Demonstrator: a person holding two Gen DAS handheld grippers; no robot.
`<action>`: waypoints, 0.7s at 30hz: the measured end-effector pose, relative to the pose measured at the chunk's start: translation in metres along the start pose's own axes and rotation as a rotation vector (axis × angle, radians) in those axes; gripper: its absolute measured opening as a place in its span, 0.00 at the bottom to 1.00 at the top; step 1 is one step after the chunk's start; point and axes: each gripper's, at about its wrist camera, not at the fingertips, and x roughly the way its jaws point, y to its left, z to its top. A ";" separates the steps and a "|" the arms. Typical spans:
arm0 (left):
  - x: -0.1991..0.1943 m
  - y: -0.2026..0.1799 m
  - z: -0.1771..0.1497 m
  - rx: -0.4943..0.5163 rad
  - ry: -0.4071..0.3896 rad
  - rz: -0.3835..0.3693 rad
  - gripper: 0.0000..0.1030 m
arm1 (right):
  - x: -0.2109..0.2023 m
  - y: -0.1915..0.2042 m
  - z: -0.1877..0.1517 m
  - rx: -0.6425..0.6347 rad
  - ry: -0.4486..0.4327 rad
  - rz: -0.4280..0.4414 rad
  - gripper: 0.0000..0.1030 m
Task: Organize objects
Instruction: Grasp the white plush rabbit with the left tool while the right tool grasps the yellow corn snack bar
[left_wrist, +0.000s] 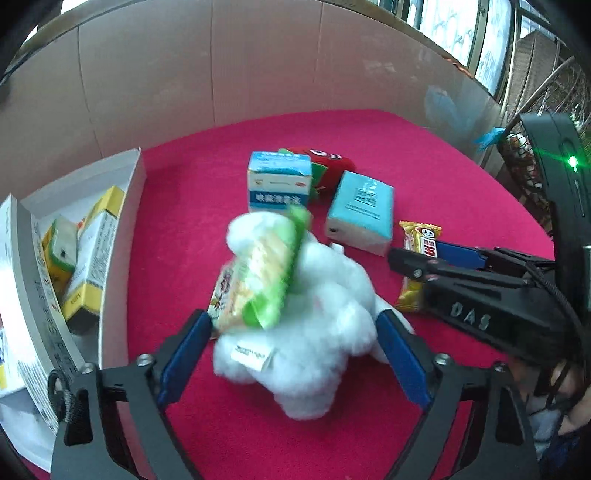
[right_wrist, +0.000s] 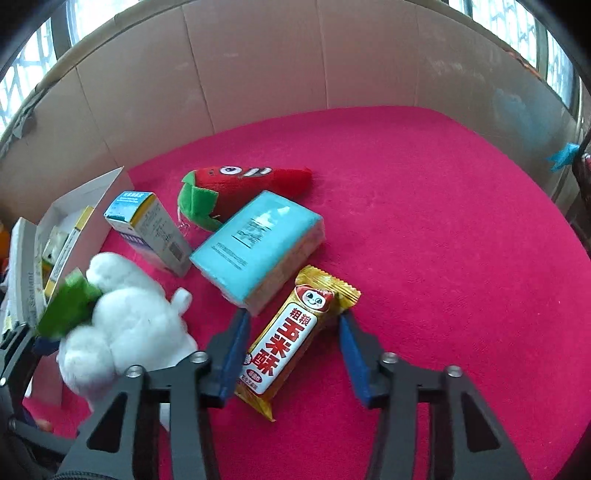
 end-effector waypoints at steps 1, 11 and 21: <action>-0.001 0.001 -0.001 -0.007 0.002 -0.009 0.82 | -0.003 -0.006 -0.003 0.006 -0.001 0.002 0.43; 0.014 -0.005 -0.002 -0.023 0.040 -0.023 0.83 | -0.019 -0.039 -0.018 0.069 -0.011 -0.020 0.24; 0.004 -0.007 -0.007 -0.048 0.002 -0.060 0.58 | -0.024 -0.043 -0.024 0.090 -0.044 0.012 0.21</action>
